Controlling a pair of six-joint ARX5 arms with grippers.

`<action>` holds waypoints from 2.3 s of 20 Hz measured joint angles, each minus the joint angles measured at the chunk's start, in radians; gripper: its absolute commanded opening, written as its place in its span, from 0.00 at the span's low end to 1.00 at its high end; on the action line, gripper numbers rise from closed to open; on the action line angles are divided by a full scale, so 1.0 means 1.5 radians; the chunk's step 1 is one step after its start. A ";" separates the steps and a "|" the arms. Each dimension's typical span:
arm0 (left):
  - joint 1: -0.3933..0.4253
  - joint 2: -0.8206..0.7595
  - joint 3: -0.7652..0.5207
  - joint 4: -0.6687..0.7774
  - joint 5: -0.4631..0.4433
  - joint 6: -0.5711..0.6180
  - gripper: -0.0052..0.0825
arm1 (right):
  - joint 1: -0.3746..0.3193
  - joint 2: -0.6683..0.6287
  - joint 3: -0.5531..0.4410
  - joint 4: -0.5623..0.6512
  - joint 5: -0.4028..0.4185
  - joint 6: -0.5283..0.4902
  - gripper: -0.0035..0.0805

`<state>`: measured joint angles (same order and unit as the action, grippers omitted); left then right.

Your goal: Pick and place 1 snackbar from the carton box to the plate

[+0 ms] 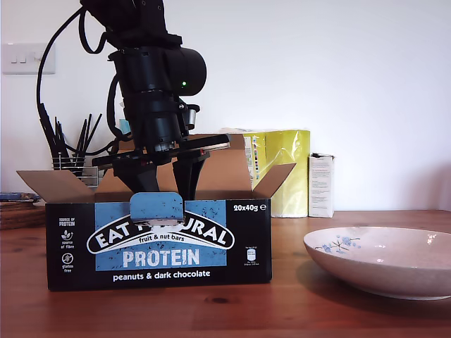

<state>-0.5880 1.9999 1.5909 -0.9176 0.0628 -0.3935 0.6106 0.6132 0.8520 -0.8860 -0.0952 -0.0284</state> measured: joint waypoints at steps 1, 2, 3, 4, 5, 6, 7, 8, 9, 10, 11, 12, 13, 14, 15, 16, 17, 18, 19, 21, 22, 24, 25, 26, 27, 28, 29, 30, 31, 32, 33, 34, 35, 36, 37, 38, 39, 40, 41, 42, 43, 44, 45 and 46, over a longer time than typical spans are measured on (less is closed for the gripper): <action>0.000 -0.001 0.000 0.000 -0.001 0.001 0.24 | 0.000 0.000 0.000 0.001 0.000 0.000 0.03; 0.000 -0.004 0.000 -0.001 -0.001 0.003 0.24 | 0.000 0.000 0.000 0.001 0.000 0.000 0.03; 0.000 -0.010 0.000 -0.002 -0.001 0.007 0.24 | 0.000 0.000 0.000 0.001 0.000 0.000 0.03; 0.000 -0.022 0.000 -0.004 -0.001 0.009 0.24 | 0.000 0.000 0.000 0.001 0.000 0.000 0.03; 0.000 -0.038 0.000 -0.006 -0.001 0.010 0.24 | 0.000 0.000 0.000 0.001 0.000 0.000 0.03; -0.001 -0.058 0.000 -0.010 0.000 0.011 0.24 | 0.000 0.000 0.000 0.001 0.000 0.000 0.03; -0.002 -0.080 0.000 -0.013 -0.001 0.014 0.24 | 0.000 0.000 0.000 0.001 0.000 0.000 0.03; -0.004 -0.100 0.000 -0.015 -0.001 0.018 0.24 | 0.000 0.000 0.000 0.001 0.000 0.000 0.03; -0.007 -0.116 0.001 -0.017 -0.003 0.018 0.24 | 0.000 0.000 0.000 0.001 0.000 0.000 0.03; -0.011 -0.126 0.002 -0.019 -0.006 0.019 0.24 | 0.000 0.000 0.000 0.001 0.000 0.000 0.03; -0.014 -0.129 0.004 -0.020 -0.006 0.020 0.24 | 0.000 0.000 0.000 0.001 0.000 0.000 0.03; -0.019 -0.129 0.004 -0.022 -0.007 0.022 0.24 | 0.000 0.000 0.000 0.001 0.000 0.000 0.03; -0.026 -0.127 0.004 -0.022 -0.007 0.024 0.24 | 0.000 -0.001 0.000 0.001 0.000 0.000 0.03; -0.033 -0.127 0.004 -0.022 -0.007 0.027 0.24 | 0.000 -0.004 0.000 0.001 0.000 0.000 0.03; -0.042 -0.127 0.004 -0.019 -0.007 0.028 0.24 | 0.000 -0.012 0.000 0.001 0.000 0.000 0.03; -0.053 -0.127 0.004 -0.013 -0.007 0.029 0.24 | 0.000 -0.023 0.000 0.001 0.000 0.000 0.03; -0.064 -0.127 0.004 -0.005 -0.004 0.030 0.24 | 0.000 -0.037 0.000 -0.004 0.000 0.000 0.03; -0.078 -0.127 0.004 0.010 0.001 0.036 0.24 | 0.000 -0.054 0.000 -0.013 0.001 0.001 0.03; -0.091 -0.127 0.004 0.023 0.008 0.038 0.24 | 0.000 -0.071 0.000 -0.025 0.001 0.001 0.03; -0.112 -0.127 0.004 0.050 0.019 0.045 0.24 | 0.000 -0.106 0.001 -0.054 0.013 0.001 0.03; -0.124 -0.127 0.004 0.066 0.025 0.048 0.24 | 0.000 -0.118 0.002 -0.071 0.020 0.002 0.03; -0.143 -0.127 0.004 0.098 0.037 0.054 0.24 | 0.000 -0.134 0.002 -0.106 0.034 0.008 0.03; -0.153 -0.127 0.004 0.117 0.046 0.055 0.24 | 0.000 -0.143 0.002 -0.122 0.037 0.015 0.03; -0.160 -0.127 0.004 0.137 0.053 0.055 0.24 | 0.000 -0.152 0.002 -0.131 0.039 0.019 0.03; -0.167 -0.127 0.004 0.155 0.058 0.055 0.24 | 0.000 -0.161 0.002 -0.135 0.042 0.025 0.03; -0.175 -0.127 0.004 0.176 0.061 0.055 0.24 | 0.000 -0.171 0.002 -0.137 0.047 0.034 0.03; -0.183 -0.127 0.004 0.199 0.064 0.055 0.24 | 0.000 -0.179 0.002 -0.140 0.051 0.038 0.03; -0.192 -0.127 0.004 0.222 0.067 0.055 0.24 | 0.000 -0.185 0.002 -0.145 0.053 0.045 0.03; -0.199 -0.127 0.004 0.240 0.071 0.055 0.24 | 0.000 -0.188 0.002 -0.152 0.053 0.051 0.03; -0.205 -0.127 0.004 0.257 0.075 0.055 0.24 | 0.000 -0.189 0.002 -0.159 0.054 0.052 0.03; -0.211 -0.127 0.004 0.274 0.076 0.055 0.24 | 0.000 -0.189 0.002 -0.164 0.057 0.053 0.03; -0.216 -0.127 0.004 0.287 0.077 0.055 0.24 | 0.000 -0.189 0.002 -0.164 0.059 0.053 0.03; -0.220 -0.127 0.004 0.298 0.080 0.055 0.24 | 0.000 -0.189 0.002 -0.164 0.059 0.054 0.03; -0.223 -0.126 0.004 0.309 0.084 0.055 0.24 | 0.000 -0.189 0.002 -0.164 0.061 0.054 0.03; -0.225 -0.123 0.004 0.319 0.089 0.054 0.24 | 0.000 -0.189 0.002 -0.164 0.061 0.054 0.03; -0.228 -0.120 0.004 0.326 0.091 0.054 0.24 | 0.000 -0.189 0.002 -0.164 0.063 0.056 0.03; -0.229 -0.115 0.004 0.335 0.092 0.054 0.24 | 0.000 -0.189 0.002 -0.164 0.069 0.065 0.03; -0.232 -0.109 0.004 0.346 0.092 0.054 0.24 | 0.000 -0.189 0.002 -0.164 0.082 0.073 0.03; -0.233 -0.105 0.004 0.353 0.092 0.054 0.24 | 0.000 -0.189 0.003 -0.168 0.104 0.076 0.03; -0.235 -0.101 0.004 0.354 0.092 0.054 0.24 | 0.000 -0.189 0.004 -0.176 0.125 0.078 0.03; -0.236 -0.099 0.004 0.355 0.092 0.054 0.24 | 0.000 -0.189 0.009 -0.185 0.140 0.079 0.03; -0.237 -0.096 0.004 0.357 0.092 0.054 0.24 | 0.000 -0.189 0.019 -0.191 0.150 0.079 0.03; -0.237 -0.093 0.004 0.358 0.092 0.054 0.24 | 0.000 -0.189 0.031 -0.194 0.155 0.079 0.03; -0.238 -0.087 0.007 0.357 0.093 0.055 0.24 | 0.000 -0.189 0.044 -0.197 0.156 0.079 0.03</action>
<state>-0.9447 1.8694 1.6020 -0.3828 0.2020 -0.3115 0.6106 0.3290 0.9180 -1.1816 0.1390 0.0898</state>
